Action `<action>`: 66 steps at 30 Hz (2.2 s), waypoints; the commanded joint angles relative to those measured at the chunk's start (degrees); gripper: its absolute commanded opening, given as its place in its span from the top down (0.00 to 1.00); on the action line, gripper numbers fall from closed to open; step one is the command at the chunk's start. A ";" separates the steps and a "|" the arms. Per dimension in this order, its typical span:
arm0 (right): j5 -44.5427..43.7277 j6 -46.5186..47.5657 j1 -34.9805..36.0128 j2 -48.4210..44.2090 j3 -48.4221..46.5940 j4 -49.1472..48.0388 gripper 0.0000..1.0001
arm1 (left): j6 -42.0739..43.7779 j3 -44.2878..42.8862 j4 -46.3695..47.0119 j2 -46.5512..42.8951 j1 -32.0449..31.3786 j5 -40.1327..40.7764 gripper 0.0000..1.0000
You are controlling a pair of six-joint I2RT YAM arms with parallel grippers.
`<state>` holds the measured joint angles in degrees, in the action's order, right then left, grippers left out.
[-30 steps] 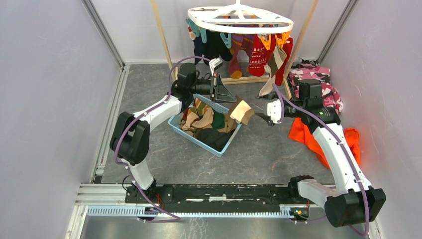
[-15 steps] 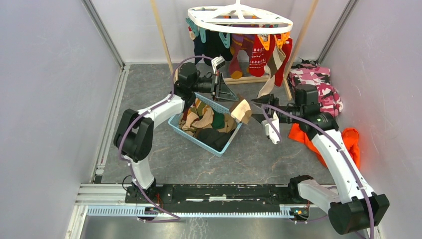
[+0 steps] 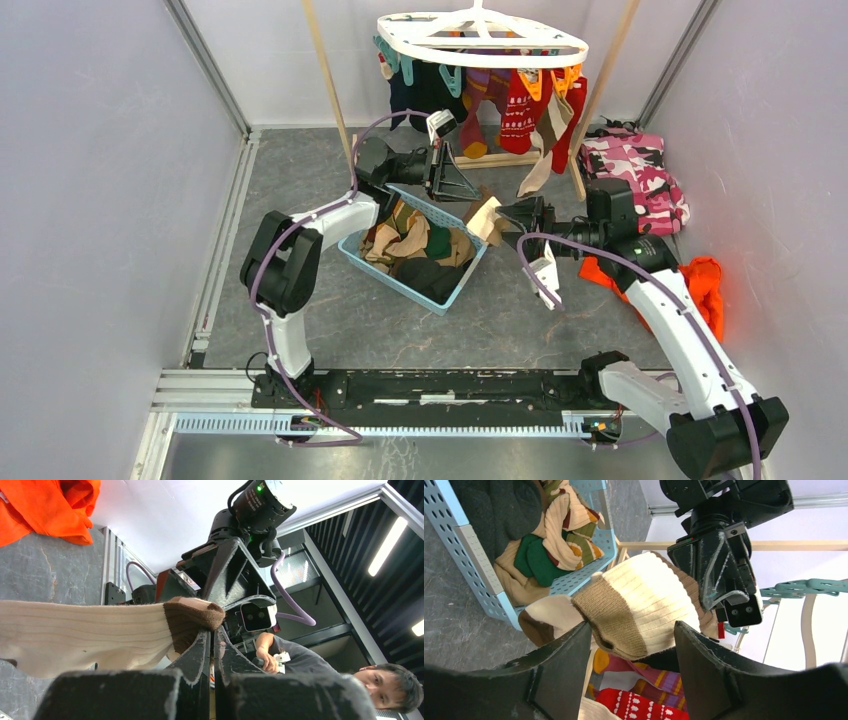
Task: Clip the socks to the hanger
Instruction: Pick up the sock from the bin.
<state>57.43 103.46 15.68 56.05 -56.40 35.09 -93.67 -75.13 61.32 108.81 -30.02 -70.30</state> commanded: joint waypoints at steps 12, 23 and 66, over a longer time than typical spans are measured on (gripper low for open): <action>-2.93 -1.12 3.25 -5.41 6.33 -9.44 0.18 | -10.57 -0.85 12.26 1.58 -0.35 0.97 0.98; -6.19 -5.46 6.50 -5.57 8.27 -18.18 0.33 | -13.82 -0.84 16.02 2.40 -1.25 1.46 0.98; 5.81 -68.64 -4.07 15.18 -20.16 -1.76 0.99 | 101.56 19.97 -38.73 -38.41 -7.84 30.31 0.00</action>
<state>60.73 37.56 11.66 71.44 -73.82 33.50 -8.58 -53.19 25.56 68.34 -34.65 -42.85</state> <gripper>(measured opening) 0.014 0.994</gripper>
